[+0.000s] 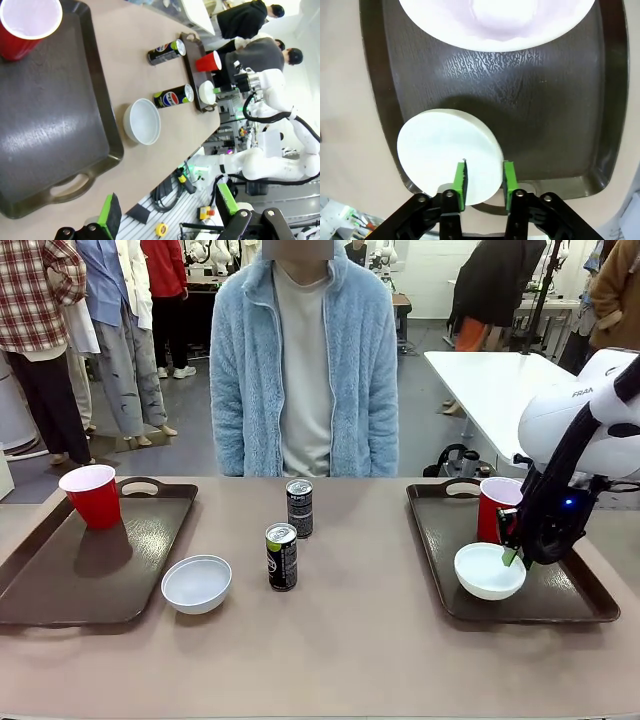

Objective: Prepare tableware on both trays.
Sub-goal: Pick up a Picnic Bowl from the table and place it on a Handle tray.

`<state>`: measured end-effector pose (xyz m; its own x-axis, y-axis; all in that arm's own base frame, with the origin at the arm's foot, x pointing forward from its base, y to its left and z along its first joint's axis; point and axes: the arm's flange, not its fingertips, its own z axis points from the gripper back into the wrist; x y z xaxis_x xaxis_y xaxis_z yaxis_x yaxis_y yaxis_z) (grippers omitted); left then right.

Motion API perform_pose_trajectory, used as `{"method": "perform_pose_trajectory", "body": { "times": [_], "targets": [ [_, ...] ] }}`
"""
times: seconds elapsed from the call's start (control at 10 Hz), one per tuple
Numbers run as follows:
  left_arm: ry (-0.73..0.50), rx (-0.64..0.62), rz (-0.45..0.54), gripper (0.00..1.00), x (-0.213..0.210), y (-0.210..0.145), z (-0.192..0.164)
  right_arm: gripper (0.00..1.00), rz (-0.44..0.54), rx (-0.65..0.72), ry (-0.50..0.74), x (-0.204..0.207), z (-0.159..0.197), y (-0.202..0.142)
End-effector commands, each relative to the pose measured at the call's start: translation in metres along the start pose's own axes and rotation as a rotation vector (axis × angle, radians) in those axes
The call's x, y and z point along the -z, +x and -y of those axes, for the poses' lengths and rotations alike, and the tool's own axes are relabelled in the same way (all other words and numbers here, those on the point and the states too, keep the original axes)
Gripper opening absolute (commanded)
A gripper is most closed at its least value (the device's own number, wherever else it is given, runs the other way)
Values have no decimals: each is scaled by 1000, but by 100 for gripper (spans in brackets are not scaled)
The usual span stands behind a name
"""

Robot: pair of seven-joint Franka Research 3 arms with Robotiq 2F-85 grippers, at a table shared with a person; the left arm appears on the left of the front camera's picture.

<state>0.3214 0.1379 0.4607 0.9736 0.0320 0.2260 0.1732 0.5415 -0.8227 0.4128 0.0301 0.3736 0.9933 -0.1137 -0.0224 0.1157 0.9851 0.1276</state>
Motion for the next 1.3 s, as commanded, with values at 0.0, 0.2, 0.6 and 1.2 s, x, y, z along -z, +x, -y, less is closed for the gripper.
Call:
{"method": "perform_pose_trajectory", "body": {
  "times": [0.0,0.2,0.6,1.2],
  "targets": [
    [-15,6,5,100,-1,0,1,100,7,0,-23,-7,0,-5],
    [-15,6,5,100,-1,0,1,100,-12,28,-61,-24,2,-18],
    [-15,6,5,100,-1,0,1,99,-14,25,-155,-93,4,-66],
    [-15,6,5,100,-1,0,1,100,0,16,-129,-114,3,-75]
  ]
}}
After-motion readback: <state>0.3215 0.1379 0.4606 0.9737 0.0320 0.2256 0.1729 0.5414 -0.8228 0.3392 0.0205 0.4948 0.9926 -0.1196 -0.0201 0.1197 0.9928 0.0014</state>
